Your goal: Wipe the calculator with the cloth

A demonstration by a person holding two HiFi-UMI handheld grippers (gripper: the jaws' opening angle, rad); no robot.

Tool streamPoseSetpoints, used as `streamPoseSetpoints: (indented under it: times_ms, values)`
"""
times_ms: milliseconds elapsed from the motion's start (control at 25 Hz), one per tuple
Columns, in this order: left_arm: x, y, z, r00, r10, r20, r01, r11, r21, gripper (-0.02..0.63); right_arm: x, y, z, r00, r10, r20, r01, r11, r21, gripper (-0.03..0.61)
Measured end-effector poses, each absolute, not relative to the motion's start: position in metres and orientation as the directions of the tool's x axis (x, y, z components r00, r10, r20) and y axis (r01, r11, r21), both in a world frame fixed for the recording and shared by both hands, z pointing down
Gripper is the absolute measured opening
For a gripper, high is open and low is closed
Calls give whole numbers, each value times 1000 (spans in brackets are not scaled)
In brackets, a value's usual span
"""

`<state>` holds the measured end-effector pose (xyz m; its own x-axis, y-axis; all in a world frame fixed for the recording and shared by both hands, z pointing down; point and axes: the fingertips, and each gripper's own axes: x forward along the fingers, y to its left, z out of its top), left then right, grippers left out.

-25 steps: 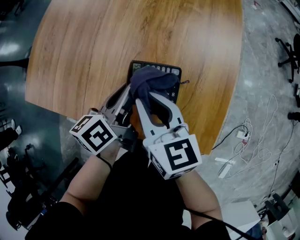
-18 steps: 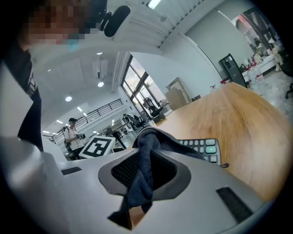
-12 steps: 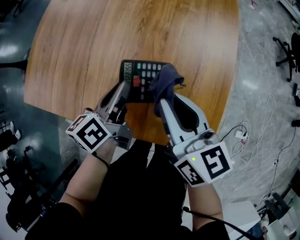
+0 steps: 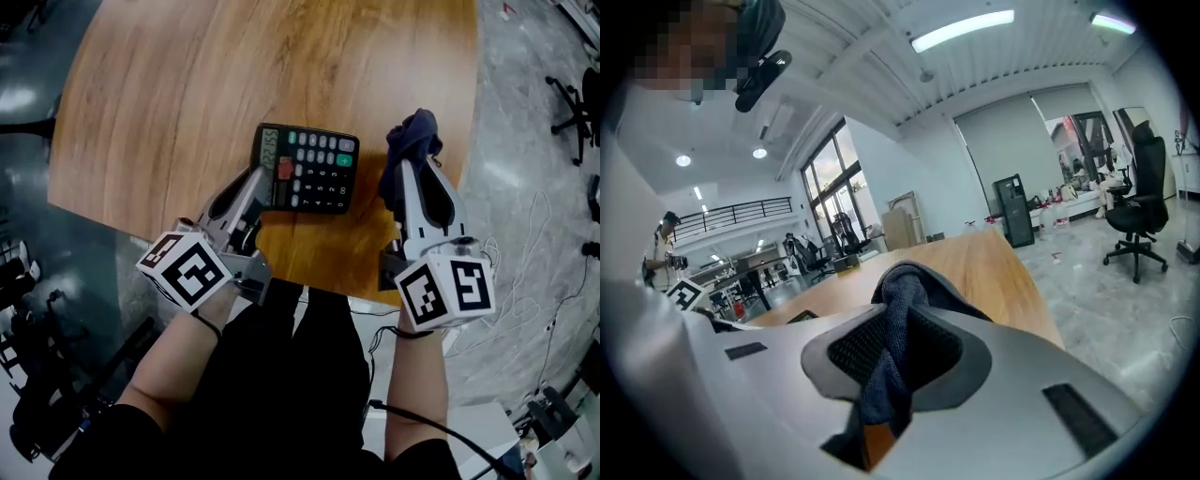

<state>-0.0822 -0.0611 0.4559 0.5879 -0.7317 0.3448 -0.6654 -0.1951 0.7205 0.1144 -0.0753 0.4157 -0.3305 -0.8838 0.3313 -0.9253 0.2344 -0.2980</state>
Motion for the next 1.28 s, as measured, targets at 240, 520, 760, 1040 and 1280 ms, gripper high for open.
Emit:
streamPoseSetpoints:
  times_ms: [240, 520, 760, 1040, 1280]
  values:
    - [-77, -62, 459, 595, -727, 342, -664, -205, 719, 49, 81, -72, 443, -376, -846, 379, -916, 278, -287, 72]
    - [-71, -69, 464, 594, -733, 332, -668, -220, 711, 49, 31, -63, 452, -464, -790, 402, -879, 354, -319, 71]
    - [-67, -74, 453, 576, -747, 332, -677, -209, 705, 51, -11, -40, 438, -559, -728, 397, -824, 435, -363, 71]
    - [-76, -87, 422, 529, -788, 316, -649, -136, 748, 49, -40, -4, 399, -673, -635, 379, -738, 546, -396, 71]
    - [-86, -107, 371, 504, -820, 272, -661, -163, 733, 49, -21, 18, 400, -660, -618, 427, -748, 597, -290, 69]
